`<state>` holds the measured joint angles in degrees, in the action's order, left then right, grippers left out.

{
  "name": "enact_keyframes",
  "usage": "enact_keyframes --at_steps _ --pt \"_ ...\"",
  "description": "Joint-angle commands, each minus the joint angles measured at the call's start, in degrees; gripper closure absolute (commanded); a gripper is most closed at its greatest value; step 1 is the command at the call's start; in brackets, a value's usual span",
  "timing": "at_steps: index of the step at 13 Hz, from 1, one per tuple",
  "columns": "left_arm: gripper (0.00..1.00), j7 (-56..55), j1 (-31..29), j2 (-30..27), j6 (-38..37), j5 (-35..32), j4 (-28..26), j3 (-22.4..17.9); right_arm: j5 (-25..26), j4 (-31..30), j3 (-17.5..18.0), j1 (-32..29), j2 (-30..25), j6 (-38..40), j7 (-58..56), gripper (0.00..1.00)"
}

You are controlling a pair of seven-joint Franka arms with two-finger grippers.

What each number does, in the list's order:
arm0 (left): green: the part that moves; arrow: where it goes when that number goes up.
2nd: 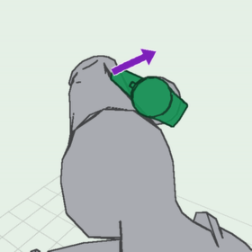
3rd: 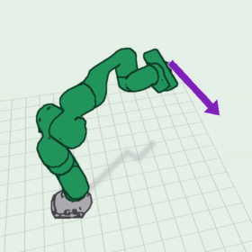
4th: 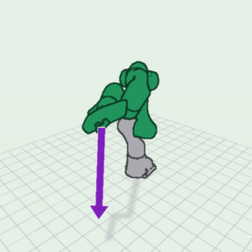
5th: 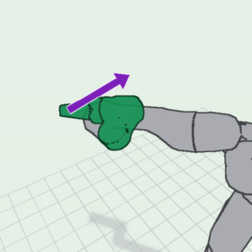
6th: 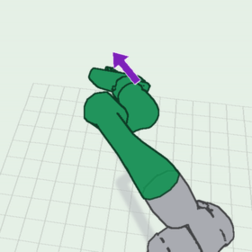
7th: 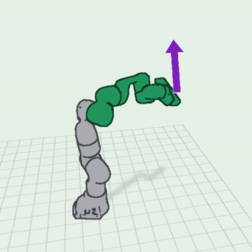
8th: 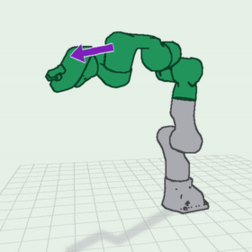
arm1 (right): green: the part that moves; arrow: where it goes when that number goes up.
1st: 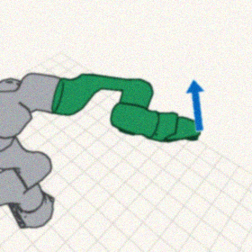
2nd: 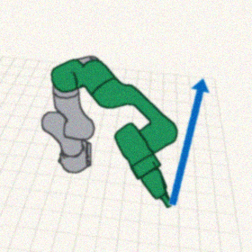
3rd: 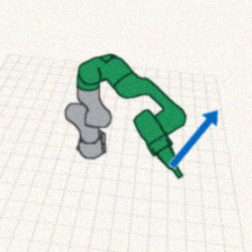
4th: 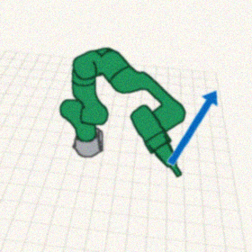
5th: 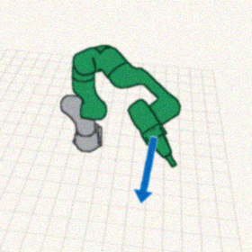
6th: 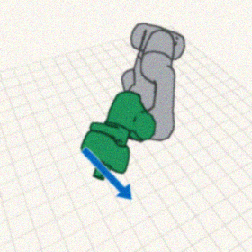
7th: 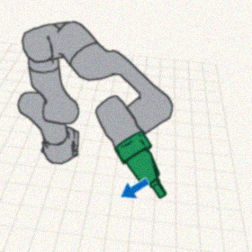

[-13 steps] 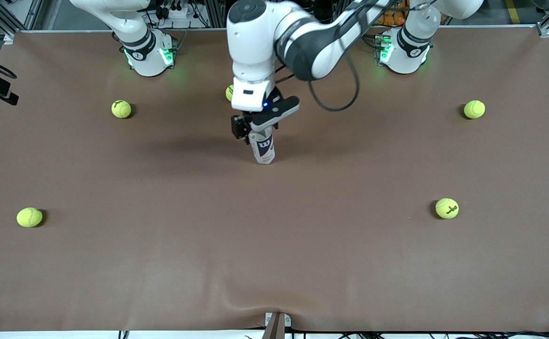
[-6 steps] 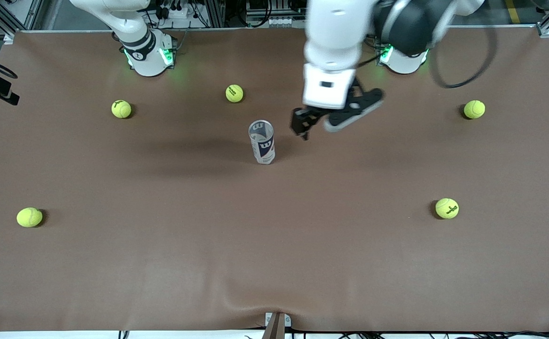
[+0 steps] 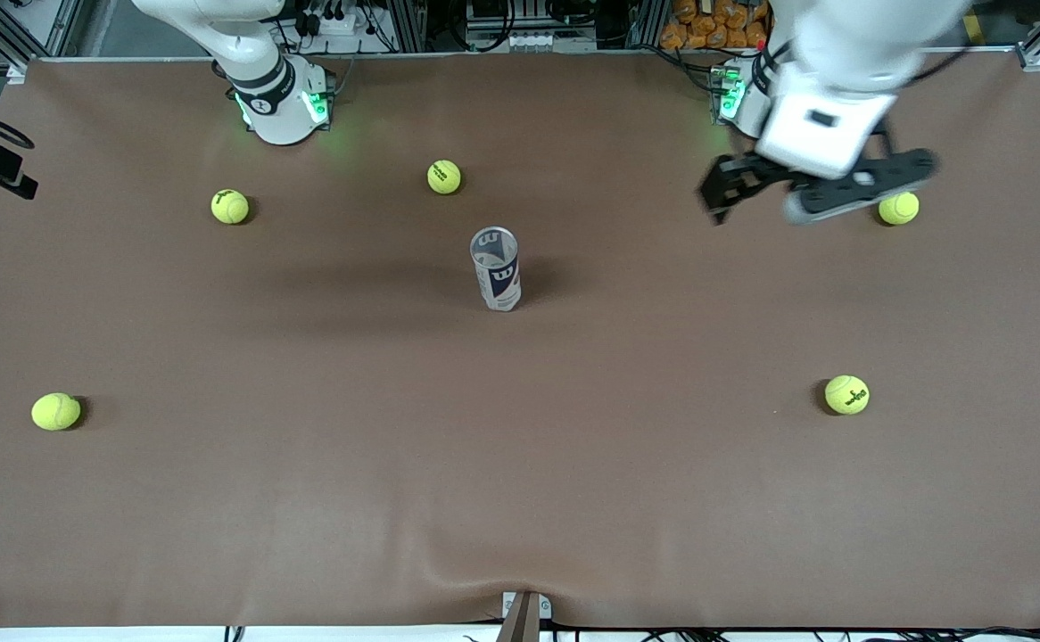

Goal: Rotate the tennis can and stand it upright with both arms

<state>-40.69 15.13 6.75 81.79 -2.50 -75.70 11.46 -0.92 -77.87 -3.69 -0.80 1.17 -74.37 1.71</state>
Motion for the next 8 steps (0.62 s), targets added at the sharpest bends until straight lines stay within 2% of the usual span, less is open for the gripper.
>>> enact_keyframes --at_steps 1,5,6,8 --pt "0.0 11.1 -5.8 -4.0 -2.9 1.4 -2.3 0.3 0.4 -0.1 0.3 0.0 -0.6 0.1 0.9 0.0" --pt "0.0 27.6 -16.2 -8.8 -3.5 4.0 -8.6 0.3 0.4 -0.1 0.3 0.0 -0.5 0.1 0.9 0.0" --pt "0.0 29.6 -18.0 -11.0 -2.6 5.0 -11.9 0.4 0.4 -0.1 0.3 0.0 -0.6 0.1 0.9 0.0" --pt "0.0 30.8 -19.3 -17.0 3.7 5.6 -21.4 0.3 0.3 -0.1 0.3 0.0 -0.5 0.1 0.9 0.0"
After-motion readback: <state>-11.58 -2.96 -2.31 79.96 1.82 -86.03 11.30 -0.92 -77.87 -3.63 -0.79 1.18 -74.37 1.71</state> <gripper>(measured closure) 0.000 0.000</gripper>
